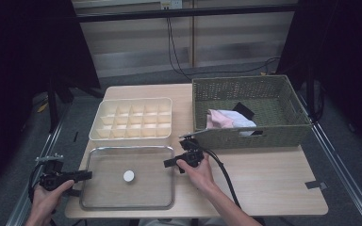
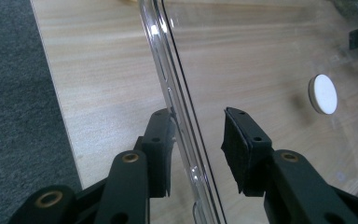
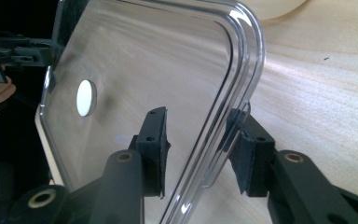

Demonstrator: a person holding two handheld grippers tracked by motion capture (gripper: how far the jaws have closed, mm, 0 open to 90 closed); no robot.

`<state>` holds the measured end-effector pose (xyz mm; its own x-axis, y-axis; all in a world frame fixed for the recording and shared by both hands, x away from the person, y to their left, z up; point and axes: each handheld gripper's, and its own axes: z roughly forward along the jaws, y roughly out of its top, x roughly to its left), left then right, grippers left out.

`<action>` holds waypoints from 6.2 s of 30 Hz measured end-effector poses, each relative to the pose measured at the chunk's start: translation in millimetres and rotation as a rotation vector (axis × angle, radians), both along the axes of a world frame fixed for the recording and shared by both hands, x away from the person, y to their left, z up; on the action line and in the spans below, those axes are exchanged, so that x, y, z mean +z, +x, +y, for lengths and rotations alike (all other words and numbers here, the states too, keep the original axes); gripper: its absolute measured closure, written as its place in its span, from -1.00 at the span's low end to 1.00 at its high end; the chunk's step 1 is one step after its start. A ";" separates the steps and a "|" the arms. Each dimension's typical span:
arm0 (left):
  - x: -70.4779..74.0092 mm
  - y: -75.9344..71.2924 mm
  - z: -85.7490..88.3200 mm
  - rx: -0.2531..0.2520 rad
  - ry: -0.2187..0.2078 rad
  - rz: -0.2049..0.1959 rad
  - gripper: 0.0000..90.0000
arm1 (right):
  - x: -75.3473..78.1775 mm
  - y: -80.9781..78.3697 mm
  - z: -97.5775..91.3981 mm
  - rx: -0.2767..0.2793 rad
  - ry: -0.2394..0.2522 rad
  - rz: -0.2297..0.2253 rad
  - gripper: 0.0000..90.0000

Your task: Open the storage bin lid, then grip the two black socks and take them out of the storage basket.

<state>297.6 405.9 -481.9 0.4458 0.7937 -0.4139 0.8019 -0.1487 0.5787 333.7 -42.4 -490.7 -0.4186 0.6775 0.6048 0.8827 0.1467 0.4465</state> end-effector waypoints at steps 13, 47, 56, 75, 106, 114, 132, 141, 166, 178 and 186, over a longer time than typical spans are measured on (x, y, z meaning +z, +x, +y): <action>-7.1 0.3 0.8 -0.004 -0.005 0.034 0.38 | -6.3 0.3 4.8 0.005 -0.032 -0.006 0.20; -8.6 13.6 -7.0 0.072 0.042 0.000 0.24 | -4.1 5.5 -3.1 -0.025 -0.076 -0.024 0.23; -9.3 19.0 -9.3 0.083 0.037 -0.004 0.14 | -4.0 5.3 -3.2 -0.019 -0.077 -0.030 0.21; 4.0 7.5 -18.8 0.068 0.044 -0.071 -0.10 | 13.4 -2.1 -25.4 -0.008 -0.037 -0.140 0.14; 38.7 -20.4 -102.2 -0.133 -0.005 -0.195 -0.34 | 59.5 -13.5 -65.6 0.002 0.031 -0.284 0.28; 42.7 -24.6 -133.3 -0.211 -0.010 -0.211 -0.30 | 79.5 -11.9 -77.8 0.006 0.038 -0.336 0.22; 37.6 -23.3 -165.3 -0.267 -0.044 -0.233 -0.29 | 113.2 5.2 -139.1 -0.093 0.020 -0.345 0.04; 35.8 -21.9 -198.4 -0.345 -0.064 -0.235 -0.30 | 127.0 33.2 -186.9 -0.190 -0.040 -0.312 0.03; 31.7 -26.4 -186.9 -0.345 -0.073 -0.249 -0.34 | 93.0 114.5 -184.0 -0.152 -0.267 -0.092 0.01; 32.0 -26.1 -183.3 -0.347 -0.073 -0.253 -0.34 | 74.9 145.5 -151.7 -0.109 -0.377 -0.013 -0.13; 32.3 -26.4 -180.7 -0.352 -0.074 -0.253 -0.34 | 63.8 162.4 -150.8 -0.118 -0.428 0.084 -0.13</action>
